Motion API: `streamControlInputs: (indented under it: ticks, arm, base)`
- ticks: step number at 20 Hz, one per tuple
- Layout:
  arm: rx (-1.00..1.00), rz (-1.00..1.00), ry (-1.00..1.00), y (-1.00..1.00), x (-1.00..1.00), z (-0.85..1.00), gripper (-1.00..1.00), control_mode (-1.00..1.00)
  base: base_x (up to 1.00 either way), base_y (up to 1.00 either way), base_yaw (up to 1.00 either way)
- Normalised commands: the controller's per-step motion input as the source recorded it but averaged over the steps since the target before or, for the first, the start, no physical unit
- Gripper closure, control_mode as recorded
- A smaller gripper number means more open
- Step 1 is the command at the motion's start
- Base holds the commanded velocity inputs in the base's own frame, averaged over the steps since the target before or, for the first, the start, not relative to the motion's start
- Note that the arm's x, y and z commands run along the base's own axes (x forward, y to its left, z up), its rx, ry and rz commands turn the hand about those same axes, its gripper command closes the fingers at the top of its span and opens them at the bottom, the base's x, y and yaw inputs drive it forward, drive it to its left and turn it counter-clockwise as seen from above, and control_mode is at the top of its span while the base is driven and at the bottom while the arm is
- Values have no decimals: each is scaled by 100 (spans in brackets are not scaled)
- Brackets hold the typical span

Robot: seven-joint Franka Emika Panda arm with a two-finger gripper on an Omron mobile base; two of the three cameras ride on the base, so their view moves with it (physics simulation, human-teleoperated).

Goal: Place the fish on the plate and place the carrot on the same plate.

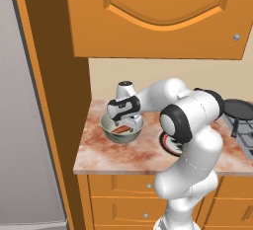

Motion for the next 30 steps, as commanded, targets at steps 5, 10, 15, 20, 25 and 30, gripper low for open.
streamControlInputs:
  ticks: [5,10,15,20,25,30]
  arm:
    - [0,0,0,0,0,0,100,-100]
    - [0,0,0,0,0,0,100,-100]
    - [0,0,0,0,-5,14,100,-100]
    - [0,0,-3,0,-11,43,100,-100]
    - [0,0,-1,0,0,22,100,-100]
    - [0,0,6,0,0,19,100,-100]
  base:
    - [0,0,0]
    - [0,0,0]
    - [0,0,0]
    - [0,0,0]
    - [0,0,0]
    - [0,0,0]
